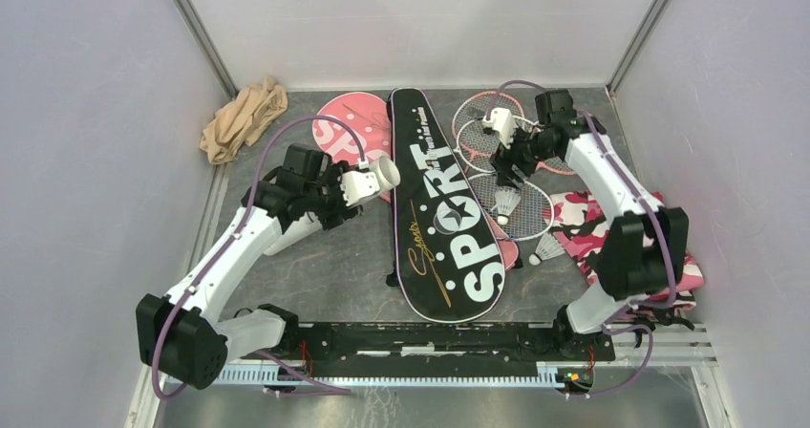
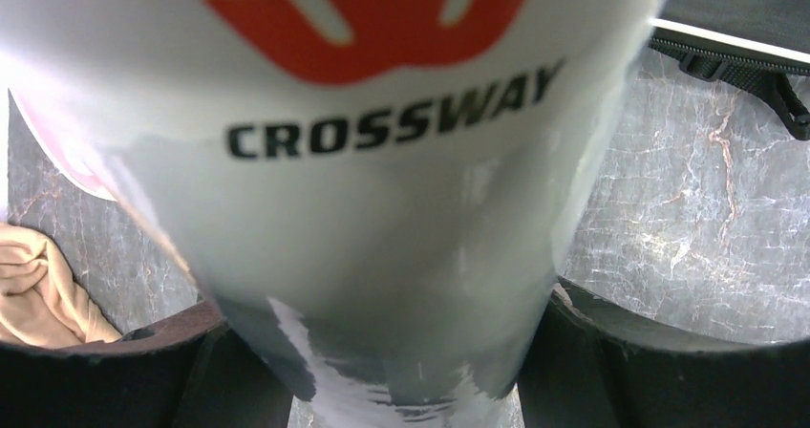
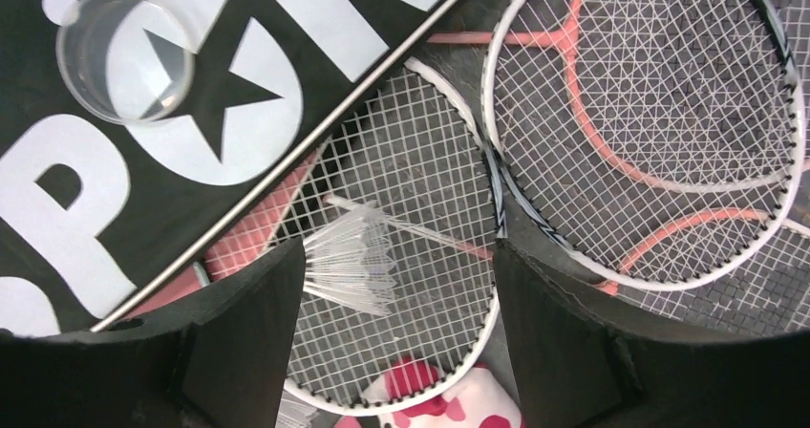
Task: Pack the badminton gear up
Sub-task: Pick up the shuttlecock at the center of the board, then place the shuttlecock at the shuttle tube.
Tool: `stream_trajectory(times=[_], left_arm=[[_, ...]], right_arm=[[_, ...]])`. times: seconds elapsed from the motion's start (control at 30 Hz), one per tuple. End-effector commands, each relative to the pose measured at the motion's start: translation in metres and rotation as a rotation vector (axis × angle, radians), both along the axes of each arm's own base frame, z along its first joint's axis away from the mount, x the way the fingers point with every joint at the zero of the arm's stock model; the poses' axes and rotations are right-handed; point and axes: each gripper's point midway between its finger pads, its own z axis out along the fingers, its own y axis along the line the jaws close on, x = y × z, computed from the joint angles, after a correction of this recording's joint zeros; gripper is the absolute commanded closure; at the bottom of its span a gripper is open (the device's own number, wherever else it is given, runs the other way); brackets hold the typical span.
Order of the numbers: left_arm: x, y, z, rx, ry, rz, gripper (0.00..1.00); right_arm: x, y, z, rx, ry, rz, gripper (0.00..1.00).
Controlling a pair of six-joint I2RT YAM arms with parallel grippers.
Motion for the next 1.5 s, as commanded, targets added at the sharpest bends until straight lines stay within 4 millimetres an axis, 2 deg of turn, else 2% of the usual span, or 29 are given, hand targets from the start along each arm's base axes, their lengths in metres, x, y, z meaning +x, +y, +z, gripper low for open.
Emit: stream_trajectory(times=[0.0,0.27,0.53,0.73,0.83,0.9,1.0,1.07,1.23,1.47], left_arm=[[0.001,-0.004,0.014,0.014,-0.050,-0.064,0.92],[-0.004,-0.006,0.005,0.012,-0.018,-0.067,0.91],[-0.011,-0.011,0.009,-0.015,-0.023,-0.079,0.90],[-0.012,-0.010,0.011,-0.011,-0.035,-0.078,0.89],[-0.011,-0.010,0.013,-0.010,-0.038,-0.077,0.89],[-0.010,-0.010,0.013,-0.008,-0.040,-0.074,0.89],[-0.010,-0.010,0.015,-0.004,-0.047,-0.072,0.89],[-0.008,-0.009,0.015,0.003,-0.054,-0.075,0.89],[0.000,-0.006,0.018,0.026,-0.064,-0.055,0.90],[0.004,-0.013,0.016,0.009,-0.034,-0.056,0.91]], right_arm=[[-0.004,-0.007,-0.003,0.017,0.114,0.100,0.23],[-0.017,-0.009,-0.030,0.050,0.246,0.210,0.24],[-0.034,-0.014,-0.050,0.040,0.318,0.293,0.28],[-0.038,-0.024,-0.064,0.024,0.349,0.303,0.32],[-0.040,-0.028,-0.069,0.029,0.360,0.303,0.40],[-0.041,-0.029,-0.071,0.031,0.366,0.305,0.53],[-0.041,-0.028,-0.068,0.044,0.355,0.307,0.75],[-0.040,-0.027,-0.063,0.052,0.339,0.305,0.97],[-0.037,-0.023,-0.043,0.076,0.289,0.291,1.00],[-0.038,-0.016,0.003,0.116,0.177,0.268,0.99]])
